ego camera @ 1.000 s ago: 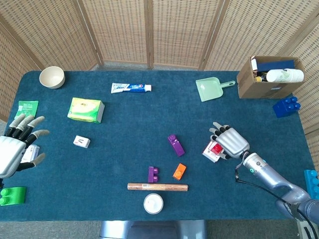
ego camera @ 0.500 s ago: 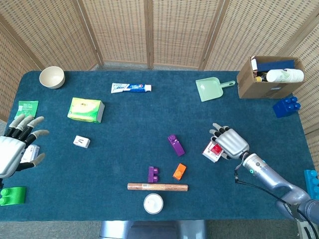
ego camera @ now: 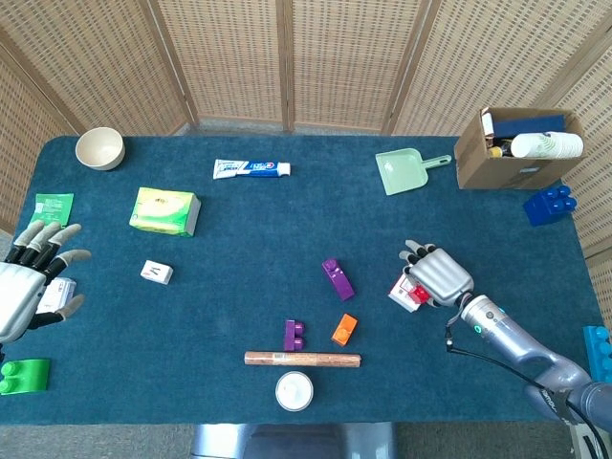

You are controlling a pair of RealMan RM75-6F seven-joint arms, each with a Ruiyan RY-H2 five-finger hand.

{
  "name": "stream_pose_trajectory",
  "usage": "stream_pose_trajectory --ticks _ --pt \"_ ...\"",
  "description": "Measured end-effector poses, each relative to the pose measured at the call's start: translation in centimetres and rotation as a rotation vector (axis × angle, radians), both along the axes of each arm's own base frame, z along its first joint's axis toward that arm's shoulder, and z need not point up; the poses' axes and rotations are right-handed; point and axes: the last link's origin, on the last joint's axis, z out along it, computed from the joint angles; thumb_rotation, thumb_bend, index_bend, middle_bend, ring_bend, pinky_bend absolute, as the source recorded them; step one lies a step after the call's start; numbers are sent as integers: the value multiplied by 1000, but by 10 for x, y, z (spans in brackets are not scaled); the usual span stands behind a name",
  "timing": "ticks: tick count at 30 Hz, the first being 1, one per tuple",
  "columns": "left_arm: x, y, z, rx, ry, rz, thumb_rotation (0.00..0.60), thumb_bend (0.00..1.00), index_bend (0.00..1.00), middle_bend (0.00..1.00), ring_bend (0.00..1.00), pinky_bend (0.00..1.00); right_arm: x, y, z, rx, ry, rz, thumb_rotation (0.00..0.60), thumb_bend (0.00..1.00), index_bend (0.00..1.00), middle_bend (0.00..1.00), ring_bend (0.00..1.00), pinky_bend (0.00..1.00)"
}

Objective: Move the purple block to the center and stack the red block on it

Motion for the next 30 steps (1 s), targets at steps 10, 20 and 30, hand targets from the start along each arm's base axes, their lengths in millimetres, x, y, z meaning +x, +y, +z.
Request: stream_pose_trajectory --ticks 10,20,30 --pt "-3 1 -1 -2 3 5 600 321 286 106 30 0 6 -4 2 -5 -20 -16 600 161 611 254 149 338" --pt "-1 2 0 7 1 -7 600 321 285 106 31 0 21 -5 11 -15 -54 -7 600 162 613 261 152 338" --pt "-2 -2 1 14 1 -11 600 321 285 105 30 0 53 -13 23 -30 -103 29 600 163 614 264 156 339"
